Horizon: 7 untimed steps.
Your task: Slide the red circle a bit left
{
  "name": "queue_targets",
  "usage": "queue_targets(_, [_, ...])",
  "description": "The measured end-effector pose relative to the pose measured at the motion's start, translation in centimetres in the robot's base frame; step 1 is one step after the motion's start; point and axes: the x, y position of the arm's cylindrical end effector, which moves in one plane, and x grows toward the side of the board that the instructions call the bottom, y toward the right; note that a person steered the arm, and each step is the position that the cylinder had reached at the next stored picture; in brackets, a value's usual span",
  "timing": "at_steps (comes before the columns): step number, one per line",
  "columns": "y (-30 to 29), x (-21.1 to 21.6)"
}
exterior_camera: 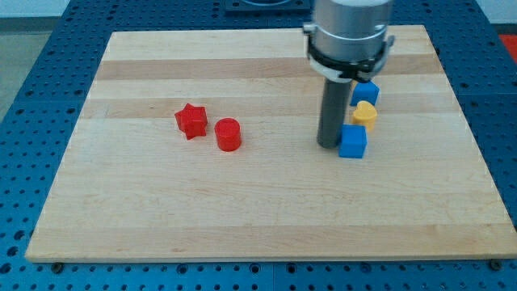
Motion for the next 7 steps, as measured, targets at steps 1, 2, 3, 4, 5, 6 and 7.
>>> queue_targets(1, [0.2, 0.0])
queue_targets(2, [-3.5, -1.4])
queue_targets(3, [-10.0, -4.8])
queue_targets(4, [-15.9, -6.9])
queue_targets(5, [-19.4, -7.4])
queue_targets(6, [-25.7, -9.3])
queue_targets(7, [-26.6, -9.1])
